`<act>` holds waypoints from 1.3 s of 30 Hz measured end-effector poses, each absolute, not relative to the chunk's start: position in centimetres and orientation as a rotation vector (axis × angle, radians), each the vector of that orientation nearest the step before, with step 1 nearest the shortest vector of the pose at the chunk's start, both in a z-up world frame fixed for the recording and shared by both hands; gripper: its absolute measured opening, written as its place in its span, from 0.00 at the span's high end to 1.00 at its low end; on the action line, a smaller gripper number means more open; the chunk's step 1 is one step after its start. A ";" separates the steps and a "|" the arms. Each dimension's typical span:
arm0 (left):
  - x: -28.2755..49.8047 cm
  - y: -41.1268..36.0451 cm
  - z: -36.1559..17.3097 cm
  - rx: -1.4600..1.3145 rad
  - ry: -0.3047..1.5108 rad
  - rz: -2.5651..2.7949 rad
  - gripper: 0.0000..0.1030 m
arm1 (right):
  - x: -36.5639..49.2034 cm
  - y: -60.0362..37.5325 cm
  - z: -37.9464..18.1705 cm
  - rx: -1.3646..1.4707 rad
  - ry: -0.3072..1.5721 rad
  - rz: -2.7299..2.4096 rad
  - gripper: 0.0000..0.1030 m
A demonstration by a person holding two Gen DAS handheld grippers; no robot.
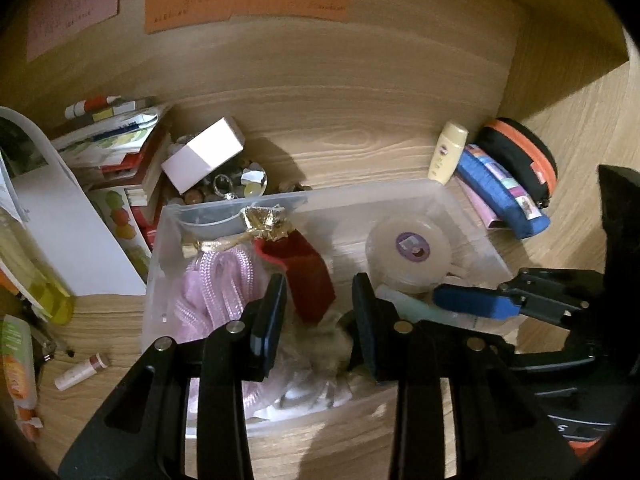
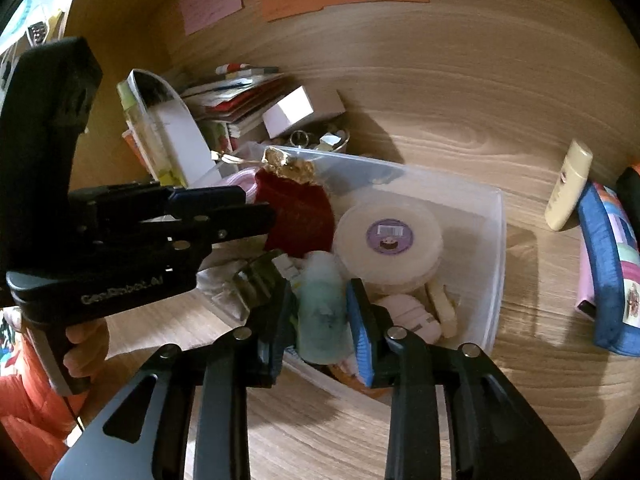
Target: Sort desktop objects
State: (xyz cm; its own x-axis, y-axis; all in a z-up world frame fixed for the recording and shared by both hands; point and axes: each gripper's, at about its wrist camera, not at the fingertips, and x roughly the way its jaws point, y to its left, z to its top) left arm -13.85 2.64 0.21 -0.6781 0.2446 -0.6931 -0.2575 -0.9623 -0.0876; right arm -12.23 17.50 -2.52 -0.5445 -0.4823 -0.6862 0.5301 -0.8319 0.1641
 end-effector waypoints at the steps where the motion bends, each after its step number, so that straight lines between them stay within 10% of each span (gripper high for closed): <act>1: -13.6 2.4 0.5 -1.074 0.017 2.659 0.57 | -12.2 17.5 -2.5 1.015 0.084 -2.346 0.73; 9: -12.1 1.3 2.5 -0.982 -0.013 2.716 0.40 | -11.6 18.2 -1.3 0.998 0.053 -2.361 0.68; 22: -7.5 1.1 3.6 -0.900 0.041 2.816 0.15 | -8.0 20.3 1.6 0.887 -0.017 -2.460 0.28; 39: -4.3 2.2 2.7 -0.924 0.035 2.871 0.13 | -3.8 21.7 2.2 0.824 -0.071 -2.608 0.19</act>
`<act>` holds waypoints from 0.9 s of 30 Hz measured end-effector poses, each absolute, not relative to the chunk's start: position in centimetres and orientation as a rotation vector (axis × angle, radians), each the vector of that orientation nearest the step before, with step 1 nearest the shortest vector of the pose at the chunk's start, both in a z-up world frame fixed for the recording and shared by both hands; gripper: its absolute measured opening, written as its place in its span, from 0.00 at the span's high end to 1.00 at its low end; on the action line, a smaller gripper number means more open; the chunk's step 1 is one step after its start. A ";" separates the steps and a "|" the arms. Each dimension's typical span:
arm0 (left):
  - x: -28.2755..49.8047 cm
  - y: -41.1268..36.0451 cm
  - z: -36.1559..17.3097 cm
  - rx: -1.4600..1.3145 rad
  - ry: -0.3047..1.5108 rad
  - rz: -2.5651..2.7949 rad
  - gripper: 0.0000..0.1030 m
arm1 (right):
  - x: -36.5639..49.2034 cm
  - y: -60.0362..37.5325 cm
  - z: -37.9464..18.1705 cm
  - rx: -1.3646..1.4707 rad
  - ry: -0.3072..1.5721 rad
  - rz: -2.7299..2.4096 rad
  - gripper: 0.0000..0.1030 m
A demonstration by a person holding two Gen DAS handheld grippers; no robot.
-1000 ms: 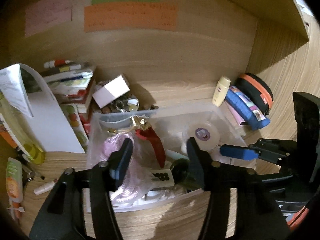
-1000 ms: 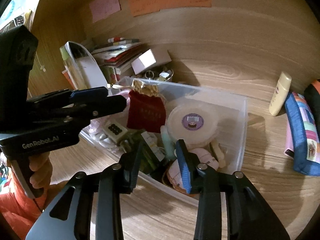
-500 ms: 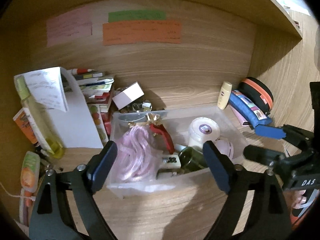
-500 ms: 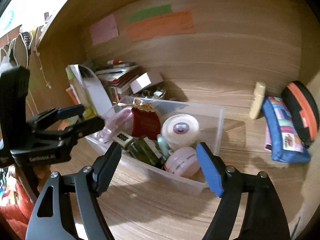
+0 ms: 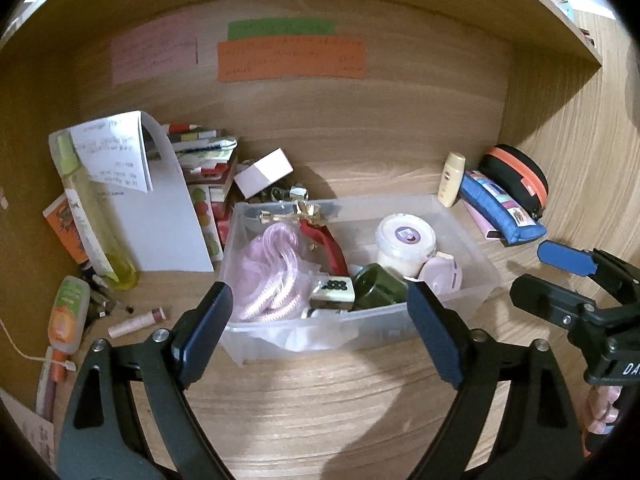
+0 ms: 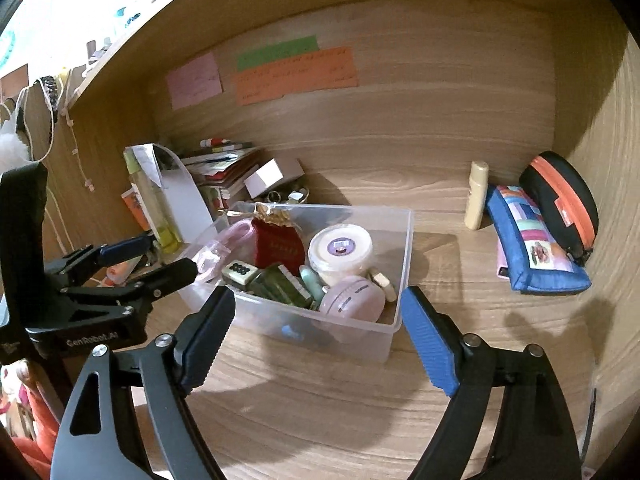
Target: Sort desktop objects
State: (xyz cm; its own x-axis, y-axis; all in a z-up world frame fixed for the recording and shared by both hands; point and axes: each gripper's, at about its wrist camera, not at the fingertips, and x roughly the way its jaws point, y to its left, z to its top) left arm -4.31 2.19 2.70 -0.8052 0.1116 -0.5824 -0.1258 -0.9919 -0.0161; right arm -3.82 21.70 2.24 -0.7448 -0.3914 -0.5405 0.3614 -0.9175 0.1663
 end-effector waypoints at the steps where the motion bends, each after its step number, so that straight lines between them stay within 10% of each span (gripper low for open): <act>1: -4.3 2.2 2.6 -0.930 0.029 2.871 0.13 | -3.7 21.7 2.2 0.826 -0.069 -2.609 0.19; 27: -4.4 2.0 2.0 -0.959 0.035 2.880 0.12 | -3.6 21.3 1.5 0.858 -0.081 -2.587 0.19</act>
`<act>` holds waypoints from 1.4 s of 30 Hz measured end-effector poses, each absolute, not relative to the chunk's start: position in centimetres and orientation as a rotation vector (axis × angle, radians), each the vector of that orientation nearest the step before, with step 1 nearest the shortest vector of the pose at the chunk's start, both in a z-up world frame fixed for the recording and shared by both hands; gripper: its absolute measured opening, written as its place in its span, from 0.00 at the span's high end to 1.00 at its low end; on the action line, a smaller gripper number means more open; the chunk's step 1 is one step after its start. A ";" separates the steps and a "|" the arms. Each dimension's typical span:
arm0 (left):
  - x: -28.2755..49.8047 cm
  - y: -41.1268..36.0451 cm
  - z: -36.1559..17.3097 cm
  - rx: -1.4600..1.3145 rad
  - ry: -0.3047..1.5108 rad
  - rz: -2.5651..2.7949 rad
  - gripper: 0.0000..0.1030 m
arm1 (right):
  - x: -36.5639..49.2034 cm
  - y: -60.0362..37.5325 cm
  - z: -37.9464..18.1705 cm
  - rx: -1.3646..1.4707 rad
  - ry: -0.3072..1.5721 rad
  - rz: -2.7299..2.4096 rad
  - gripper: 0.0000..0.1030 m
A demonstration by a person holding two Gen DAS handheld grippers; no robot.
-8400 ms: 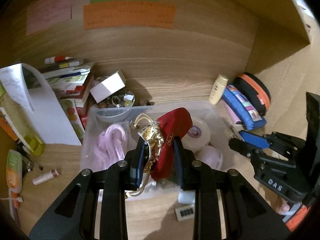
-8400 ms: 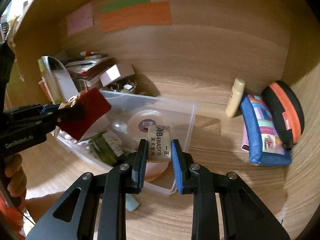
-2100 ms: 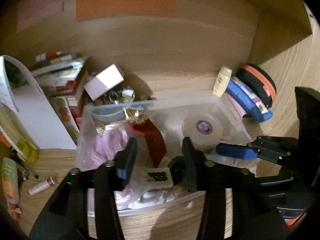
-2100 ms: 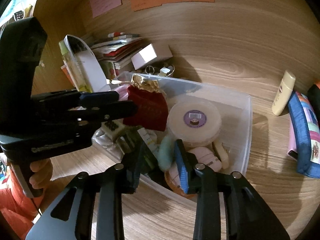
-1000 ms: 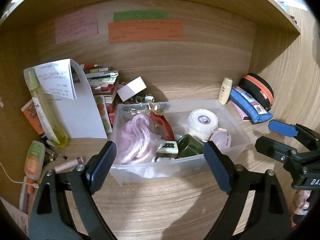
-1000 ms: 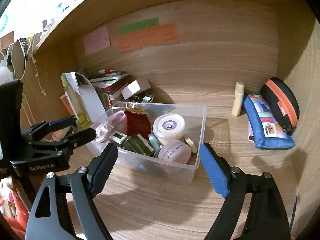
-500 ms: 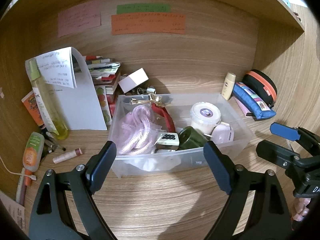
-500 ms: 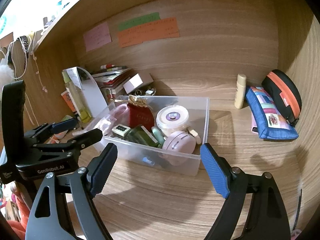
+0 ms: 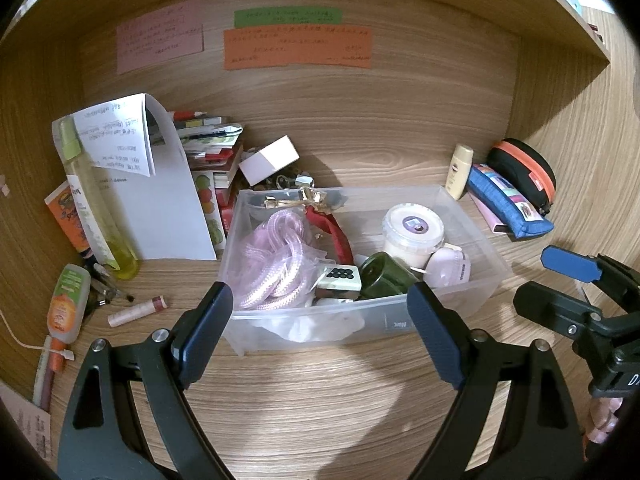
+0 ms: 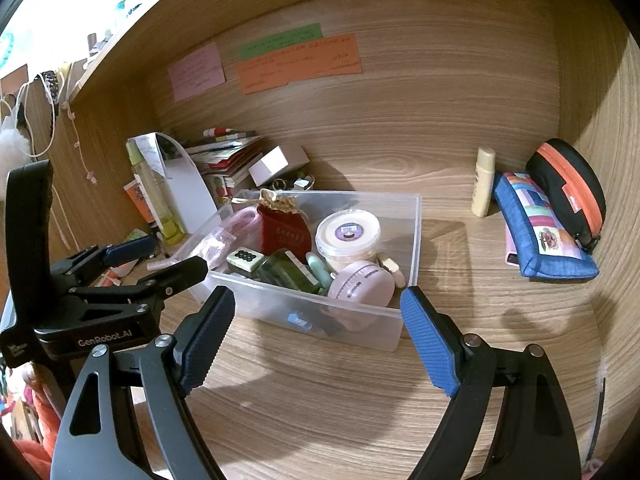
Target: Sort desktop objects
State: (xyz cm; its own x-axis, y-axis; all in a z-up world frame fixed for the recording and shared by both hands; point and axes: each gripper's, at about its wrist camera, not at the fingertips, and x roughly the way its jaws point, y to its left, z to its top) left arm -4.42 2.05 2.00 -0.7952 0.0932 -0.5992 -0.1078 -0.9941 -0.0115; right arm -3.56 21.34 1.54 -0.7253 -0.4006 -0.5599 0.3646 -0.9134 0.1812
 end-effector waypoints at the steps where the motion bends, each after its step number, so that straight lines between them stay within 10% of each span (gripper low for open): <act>1: -4.4 2.0 2.0 -0.960 0.037 2.880 0.08 | -3.5 21.3 1.5 0.860 -0.084 -2.585 0.19; 42: -4.4 1.8 1.6 -0.985 -0.005 2.883 0.04 | -3.3 20.9 1.7 0.862 -0.081 -2.583 0.19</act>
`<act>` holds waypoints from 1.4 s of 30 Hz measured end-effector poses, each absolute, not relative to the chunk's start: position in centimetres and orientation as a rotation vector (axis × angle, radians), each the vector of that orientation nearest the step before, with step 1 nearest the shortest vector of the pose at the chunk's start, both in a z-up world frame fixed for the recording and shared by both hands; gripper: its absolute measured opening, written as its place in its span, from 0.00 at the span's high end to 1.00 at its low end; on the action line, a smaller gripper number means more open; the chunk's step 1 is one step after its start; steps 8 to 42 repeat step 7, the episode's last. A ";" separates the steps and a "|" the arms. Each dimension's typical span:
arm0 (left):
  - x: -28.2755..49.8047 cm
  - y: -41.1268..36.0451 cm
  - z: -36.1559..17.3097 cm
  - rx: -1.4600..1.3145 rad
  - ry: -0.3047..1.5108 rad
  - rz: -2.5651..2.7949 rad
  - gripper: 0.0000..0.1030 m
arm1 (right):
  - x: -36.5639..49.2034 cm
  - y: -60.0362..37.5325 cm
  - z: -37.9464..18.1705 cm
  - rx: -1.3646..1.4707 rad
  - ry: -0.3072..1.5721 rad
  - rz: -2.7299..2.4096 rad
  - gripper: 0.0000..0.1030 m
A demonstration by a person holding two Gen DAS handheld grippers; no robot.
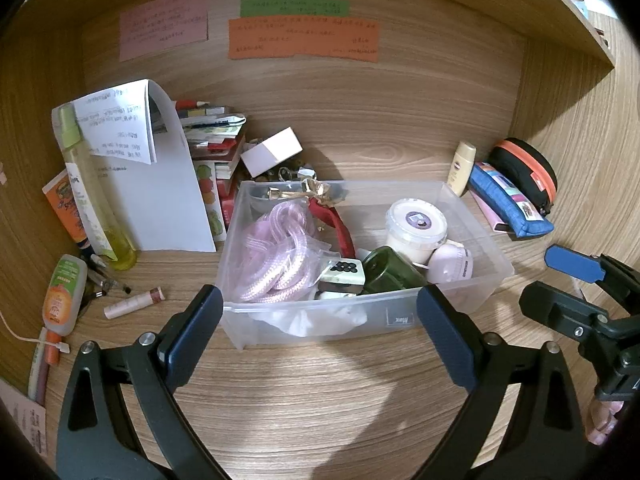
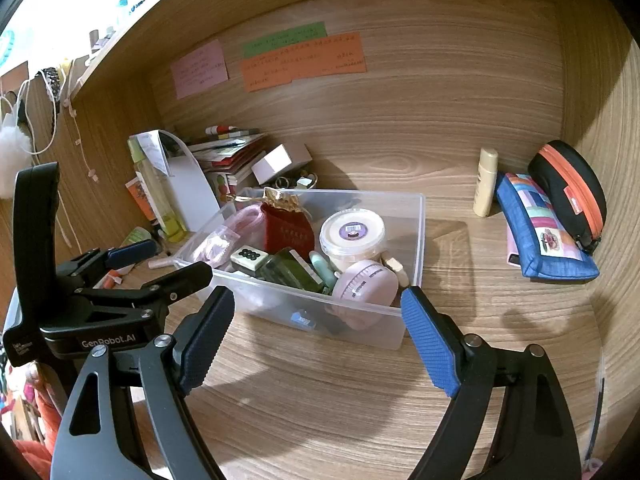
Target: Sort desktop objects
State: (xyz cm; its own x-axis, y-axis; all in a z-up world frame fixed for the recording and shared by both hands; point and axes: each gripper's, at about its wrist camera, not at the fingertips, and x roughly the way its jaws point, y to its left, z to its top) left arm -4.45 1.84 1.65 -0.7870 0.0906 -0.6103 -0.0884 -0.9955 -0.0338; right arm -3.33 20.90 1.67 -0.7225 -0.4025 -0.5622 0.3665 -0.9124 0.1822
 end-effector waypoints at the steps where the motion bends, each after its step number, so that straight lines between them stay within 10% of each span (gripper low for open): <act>1: -4.4 1.9 1.6 -0.979 -0.002 2.887 0.04 | -3.3 20.9 1.6 0.863 -0.080 -2.580 0.19; 42: -4.0 2.0 1.6 -0.956 0.014 2.903 0.04 | -3.5 21.0 1.4 0.877 -0.079 -2.573 0.18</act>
